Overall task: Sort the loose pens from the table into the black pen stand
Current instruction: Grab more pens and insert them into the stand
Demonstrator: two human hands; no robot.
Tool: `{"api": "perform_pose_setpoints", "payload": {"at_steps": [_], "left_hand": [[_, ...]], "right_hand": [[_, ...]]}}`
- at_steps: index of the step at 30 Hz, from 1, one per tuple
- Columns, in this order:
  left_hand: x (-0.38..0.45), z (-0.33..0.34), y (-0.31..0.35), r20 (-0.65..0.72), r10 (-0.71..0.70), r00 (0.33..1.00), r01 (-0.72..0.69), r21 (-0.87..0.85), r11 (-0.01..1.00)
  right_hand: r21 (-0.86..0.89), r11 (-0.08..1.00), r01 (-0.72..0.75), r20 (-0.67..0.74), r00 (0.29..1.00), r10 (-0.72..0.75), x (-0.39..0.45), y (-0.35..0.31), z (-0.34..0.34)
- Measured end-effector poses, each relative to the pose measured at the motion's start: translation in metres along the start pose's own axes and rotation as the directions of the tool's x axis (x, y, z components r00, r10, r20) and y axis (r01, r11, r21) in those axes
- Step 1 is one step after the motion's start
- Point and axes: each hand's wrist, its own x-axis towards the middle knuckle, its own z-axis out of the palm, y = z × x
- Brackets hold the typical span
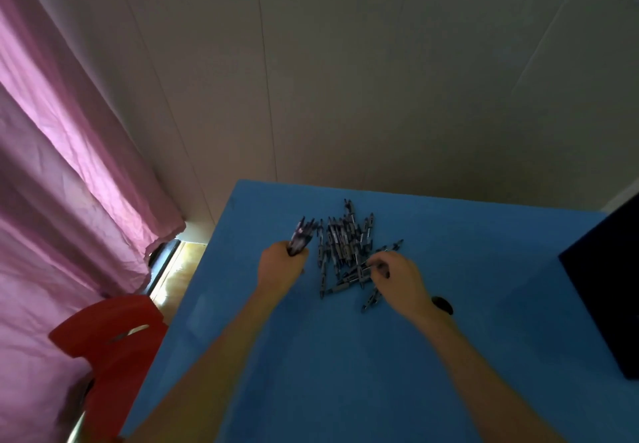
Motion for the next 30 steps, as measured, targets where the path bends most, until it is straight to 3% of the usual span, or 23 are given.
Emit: {"api": "perform_pose_setpoints", "payload": {"at_steps": [5,8,12,19,24,30], "left_hand": [[-0.015,-0.01,0.034,0.146,0.012,0.989,-0.02,0.054,0.998],[-0.022,-0.009,0.051,0.158,0.083,0.984,-0.112,0.188,0.976],[-0.036,0.0,0.075,0.212,0.132,0.968,-0.18,0.23,0.956],[-0.072,0.036,0.118,0.339,0.226,0.913,-0.317,0.245,0.916],[-0.11,0.075,0.145,0.453,0.304,0.838,-0.437,0.224,0.871],[-0.161,0.137,0.181,0.492,0.368,0.789,-0.51,0.192,0.838]], "right_hand": [[-0.001,1.0,-0.008,-0.044,0.999,0.008,-0.008,-0.022,-0.028],[-0.005,0.999,-0.032,-0.068,0.997,0.032,-0.02,-0.03,-0.051],[-0.016,0.995,-0.102,-0.097,0.99,0.1,-0.044,-0.031,-0.078],[-0.02,0.978,-0.209,-0.212,0.957,0.2,-0.103,-0.02,-0.126],[0.011,0.962,-0.273,-0.315,0.912,0.263,-0.153,0.005,-0.166],[0.06,0.942,-0.329,-0.387,0.863,0.326,-0.205,0.049,-0.209]]}}
